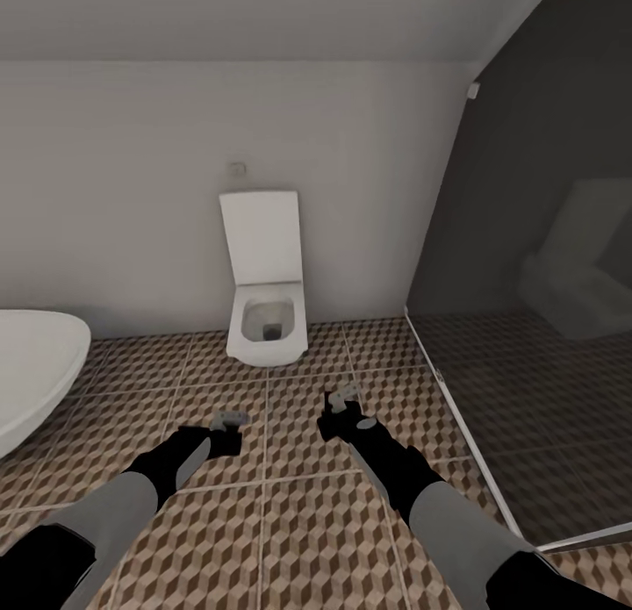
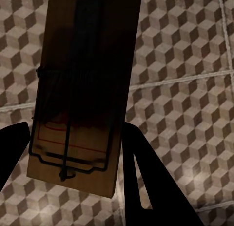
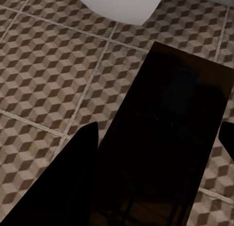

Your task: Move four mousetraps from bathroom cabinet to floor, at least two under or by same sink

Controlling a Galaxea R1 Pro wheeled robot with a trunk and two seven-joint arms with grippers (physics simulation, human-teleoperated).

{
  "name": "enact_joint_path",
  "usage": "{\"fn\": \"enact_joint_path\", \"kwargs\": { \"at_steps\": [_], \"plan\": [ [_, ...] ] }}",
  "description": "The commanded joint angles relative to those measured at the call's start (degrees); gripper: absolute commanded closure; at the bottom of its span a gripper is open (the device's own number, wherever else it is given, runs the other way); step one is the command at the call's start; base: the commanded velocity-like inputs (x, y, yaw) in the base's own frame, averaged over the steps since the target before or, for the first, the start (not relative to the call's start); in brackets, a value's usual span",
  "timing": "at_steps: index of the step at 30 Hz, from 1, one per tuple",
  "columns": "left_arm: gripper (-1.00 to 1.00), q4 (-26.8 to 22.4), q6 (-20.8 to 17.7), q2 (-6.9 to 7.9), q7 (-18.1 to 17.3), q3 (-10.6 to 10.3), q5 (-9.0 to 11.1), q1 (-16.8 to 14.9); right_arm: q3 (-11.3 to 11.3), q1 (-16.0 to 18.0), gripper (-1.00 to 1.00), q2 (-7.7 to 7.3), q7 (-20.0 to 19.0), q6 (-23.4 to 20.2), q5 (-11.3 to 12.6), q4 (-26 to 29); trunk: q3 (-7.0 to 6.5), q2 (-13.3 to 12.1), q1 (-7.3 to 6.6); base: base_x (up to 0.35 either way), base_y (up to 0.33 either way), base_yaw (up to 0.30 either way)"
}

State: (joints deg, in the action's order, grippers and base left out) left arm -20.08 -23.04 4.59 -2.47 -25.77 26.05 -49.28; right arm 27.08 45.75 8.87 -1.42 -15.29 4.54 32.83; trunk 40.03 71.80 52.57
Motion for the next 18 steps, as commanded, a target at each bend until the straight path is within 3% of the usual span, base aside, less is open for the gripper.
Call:
{"fn": "enact_joint_path", "kwargs": {
  "at_steps": [1, 18],
  "plan": [
    [1.0, -0.1, -0.3, 0.06, -0.1, -0.2, 0.1, 0.0, 0.2, 0.0, 1.0, -0.02, 0.1, -0.3, 0.5, 0.1, 0.31, 0.4, 0.22, 0.0, 0.0, 0.0],
    [1.0, -0.6, -0.2, 0.12, -0.1, -0.2, 0.1, 0.0, 0.2, 0.0, 1.0, 0.01, 0.0, -0.3, 0.5, 0.1, 4.9, 7.3, 3.96, 0.0, 0.0, 0.0]
  ]
}}
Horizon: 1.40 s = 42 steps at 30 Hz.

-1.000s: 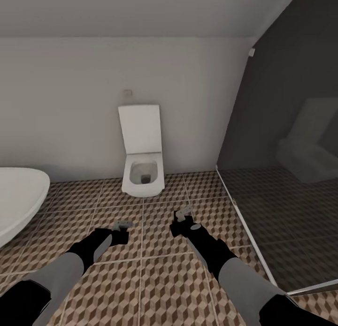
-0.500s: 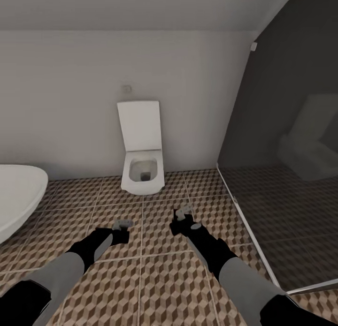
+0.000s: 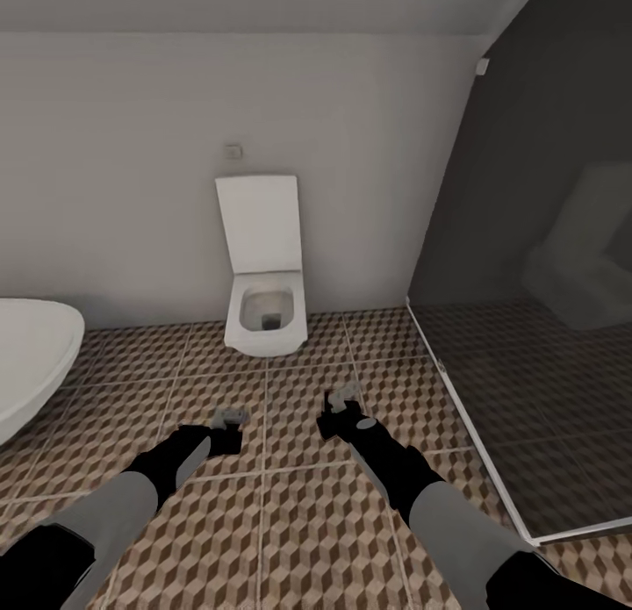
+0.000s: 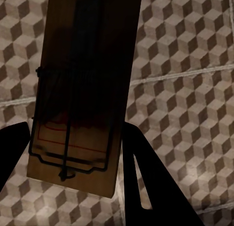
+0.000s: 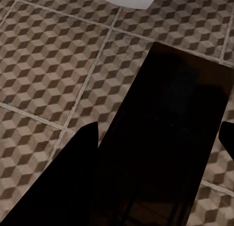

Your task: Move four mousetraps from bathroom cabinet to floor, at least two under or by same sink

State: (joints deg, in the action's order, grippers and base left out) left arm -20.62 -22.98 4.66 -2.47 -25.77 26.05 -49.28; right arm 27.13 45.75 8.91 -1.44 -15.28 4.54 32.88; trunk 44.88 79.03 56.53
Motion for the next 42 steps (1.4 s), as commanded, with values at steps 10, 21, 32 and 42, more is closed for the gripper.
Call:
{"fn": "enact_joint_path", "kwargs": {
  "at_steps": [10, 21, 32, 42],
  "plan": [
    [1.0, -0.2, 0.1, 0.07, -0.1, -0.2, 0.0, 0.0, 0.2, 0.0, 1.0, 0.1, 0.0, -0.2, 0.5, 0.0, 2.77, 4.1, 2.2, 0.0, 0.0, 0.0],
    [1.0, 1.6, 11.2, 0.19, -0.1, -0.5, 0.0, 0.0, 0.2, 0.0, 1.0, 0.06, -4.5, -0.2, 0.5, 0.0, 5.76, 8.5, 4.62, 0.0, 0.0, 0.0],
    [1.0, 3.5, 12.7, 0.13, -0.2, -0.5, 0.0, 0.0, 0.2, 0.0, 1.0, 0.13, -4.7, -0.2, 0.5, 0.0, 8.75, 12.9, 7.03, 0.0, 0.0, 0.0],
    [1.0, 3.5, 12.7, 0.08, -0.2, -0.5, 0.0, 0.0, 0.2, 0.0, 1.0, 0.11, -4.7, -0.2, 0.5, 0.0, 11.46, 16.9, 9.23, 0.0, 0.0, 0.0]
  ]
}}
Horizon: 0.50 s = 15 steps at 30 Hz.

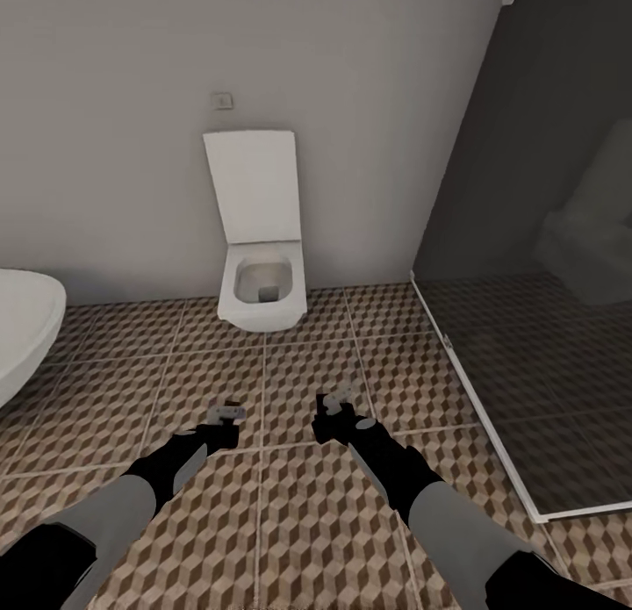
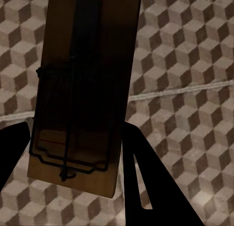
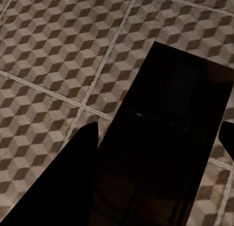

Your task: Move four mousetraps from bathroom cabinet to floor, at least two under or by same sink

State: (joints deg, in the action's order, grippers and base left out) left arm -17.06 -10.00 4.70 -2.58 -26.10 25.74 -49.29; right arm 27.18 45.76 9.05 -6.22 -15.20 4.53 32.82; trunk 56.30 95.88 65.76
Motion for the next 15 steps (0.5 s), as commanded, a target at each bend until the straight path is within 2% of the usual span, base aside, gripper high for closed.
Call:
{"fn": "enact_joint_path", "kwargs": {
  "at_steps": [1, 15],
  "plan": [
    [1.0, -0.1, -0.3, 0.04, -0.1, -0.2, 0.3, 0.0, 0.2, 0.0, 1.0, -0.03, 0.0, -0.3, 0.5, 0.1, 0.32, 0.4, 0.22, 0.0, 0.0, 0.0],
    [1.0, -0.2, -0.3, -0.04, -0.1, -0.3, 0.3, 0.0, 0.2, 0.0, 1.0, 0.0, 0.0, -0.3, 0.5, 0.0, 4.12, 6.1, 3.29, 0.0, 0.0, 0.0]
  ]
}}
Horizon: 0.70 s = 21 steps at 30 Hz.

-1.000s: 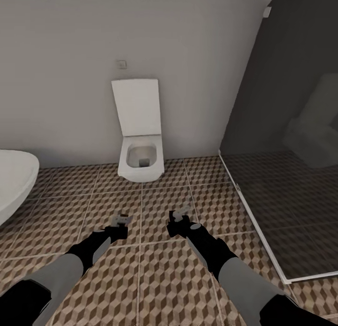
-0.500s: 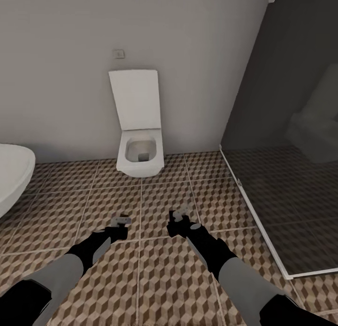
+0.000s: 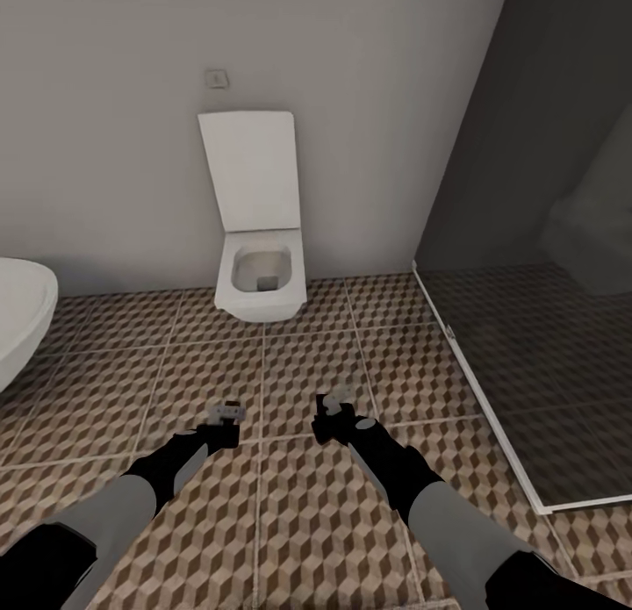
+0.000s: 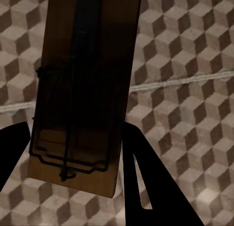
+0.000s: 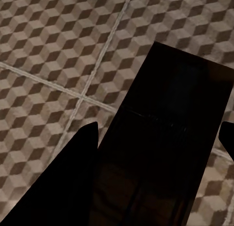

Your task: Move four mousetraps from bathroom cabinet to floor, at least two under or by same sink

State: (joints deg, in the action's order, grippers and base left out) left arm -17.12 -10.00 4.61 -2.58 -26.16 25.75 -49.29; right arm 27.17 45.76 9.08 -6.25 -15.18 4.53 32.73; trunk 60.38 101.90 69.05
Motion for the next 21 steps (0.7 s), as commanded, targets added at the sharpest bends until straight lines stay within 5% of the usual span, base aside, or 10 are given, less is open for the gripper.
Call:
{"fn": "enact_joint_path", "kwargs": {
  "at_steps": [1, 21],
  "plan": [
    [1.0, -0.1, -0.3, 0.04, -0.1, -0.2, 0.3, 0.0, 0.2, 0.0, 1.0, -0.03, 0.0, -0.3, 0.5, 0.1, 0.32, 0.4, 0.22, 0.0, 0.0, 0.0],
    [1.0, -0.1, -0.3, 0.04, -0.1, -0.2, 0.3, 0.0, 0.2, 0.0, 1.0, -0.03, 0.0, -0.3, 0.5, 0.0, 5.75, 8.5, 4.61, 0.0, 0.0, 0.0]
  ]
}}
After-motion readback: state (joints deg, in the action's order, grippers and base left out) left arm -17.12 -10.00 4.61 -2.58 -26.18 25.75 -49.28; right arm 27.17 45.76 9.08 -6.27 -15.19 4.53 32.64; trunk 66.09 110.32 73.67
